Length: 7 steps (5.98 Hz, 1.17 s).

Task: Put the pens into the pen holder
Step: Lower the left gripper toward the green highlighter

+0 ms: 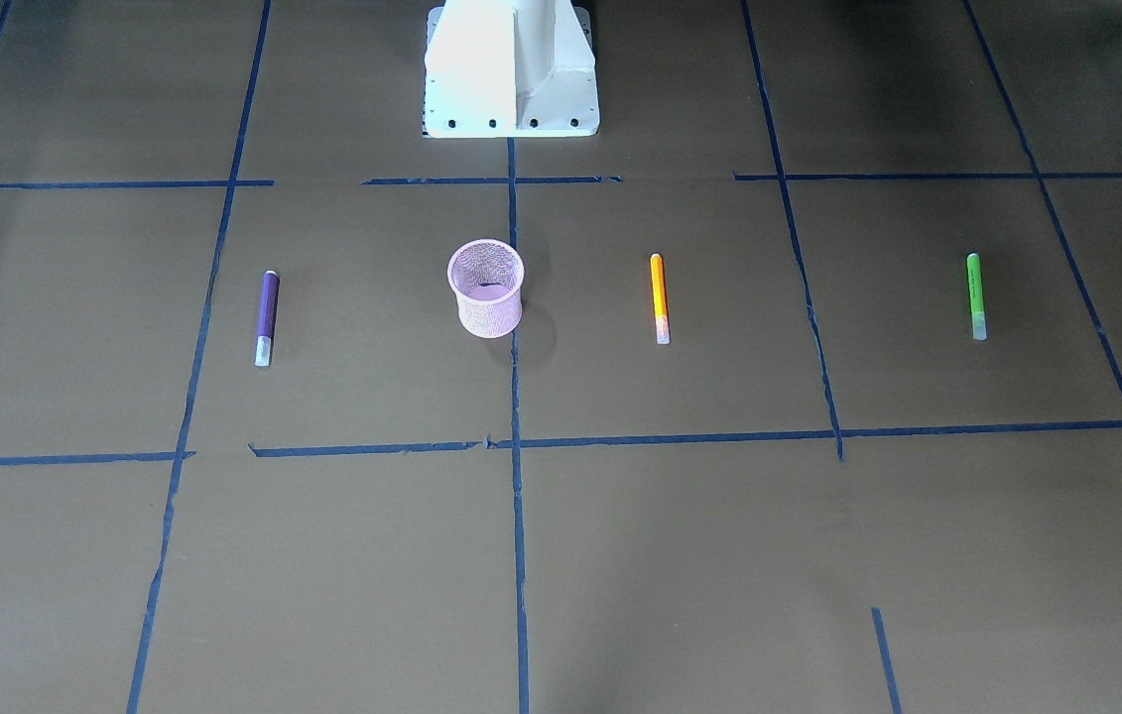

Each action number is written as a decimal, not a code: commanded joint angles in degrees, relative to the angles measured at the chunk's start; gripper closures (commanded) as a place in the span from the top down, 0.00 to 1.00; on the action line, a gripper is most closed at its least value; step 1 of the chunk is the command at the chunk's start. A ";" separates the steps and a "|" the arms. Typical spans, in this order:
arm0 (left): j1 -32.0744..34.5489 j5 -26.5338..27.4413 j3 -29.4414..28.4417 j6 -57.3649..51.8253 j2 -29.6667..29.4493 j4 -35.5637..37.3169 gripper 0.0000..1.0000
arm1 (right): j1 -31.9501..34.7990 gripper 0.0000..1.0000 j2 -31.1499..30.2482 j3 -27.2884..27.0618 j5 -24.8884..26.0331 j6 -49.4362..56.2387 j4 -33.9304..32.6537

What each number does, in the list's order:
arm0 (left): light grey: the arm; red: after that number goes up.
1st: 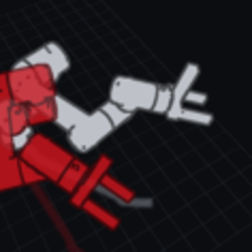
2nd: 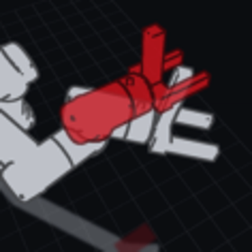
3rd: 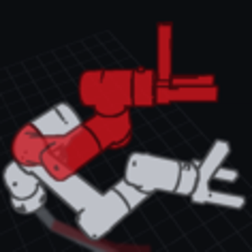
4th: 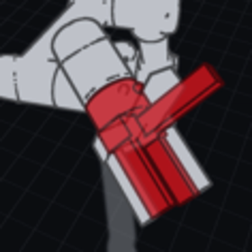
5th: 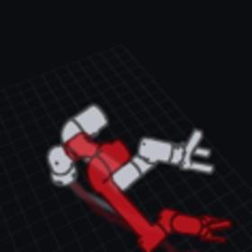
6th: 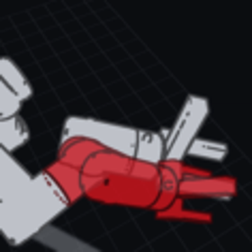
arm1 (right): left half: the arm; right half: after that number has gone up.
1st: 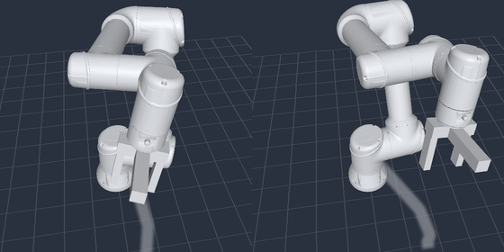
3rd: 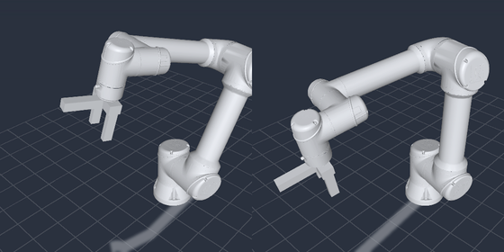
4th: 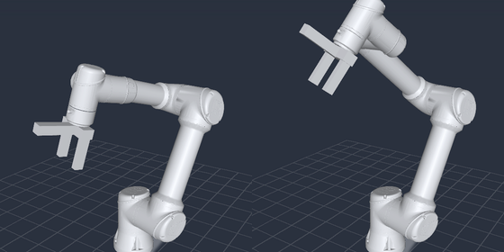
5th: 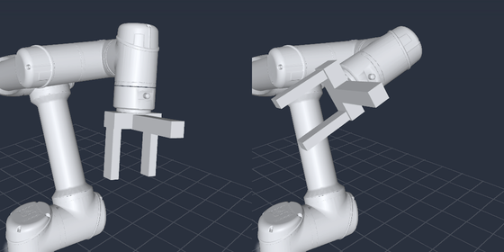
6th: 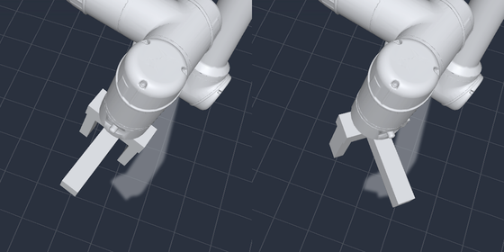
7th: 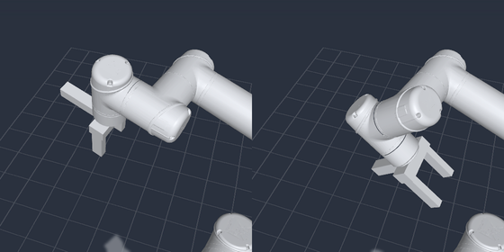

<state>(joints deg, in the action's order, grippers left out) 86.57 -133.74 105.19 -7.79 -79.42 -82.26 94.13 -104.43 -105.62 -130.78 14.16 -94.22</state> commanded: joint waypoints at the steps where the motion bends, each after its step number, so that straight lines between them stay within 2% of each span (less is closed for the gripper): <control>1: 0.00 -0.12 0.10 -0.12 0.06 -0.26 1.00 | 0.00 1.00 0.01 -0.02 0.00 -0.01 0.00; 2: 0.00 -0.12 0.36 -0.12 -0.12 -0.35 1.00 | 0.00 1.00 0.10 -0.02 -0.17 -0.01 0.00; 3: -0.44 0.14 0.80 0.32 -0.90 -0.70 1.00 | 0.00 1.00 0.10 -0.37 -2.70 -0.10 0.09; 4: -1.05 0.32 -0.67 0.15 -7.52 -4.36 1.00 | 0.00 1.00 0.27 -0.38 -3.33 -0.10 0.18; 7: -2.27 -2.65 -1.22 5.48 -8.64 -7.53 1.00 | -0.08 1.00 0.45 -0.38 -3.69 -0.19 0.09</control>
<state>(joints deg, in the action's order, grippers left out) 85.10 -135.07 104.02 -4.92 -87.89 -88.05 94.05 -104.01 -105.99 -134.35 14.03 -94.11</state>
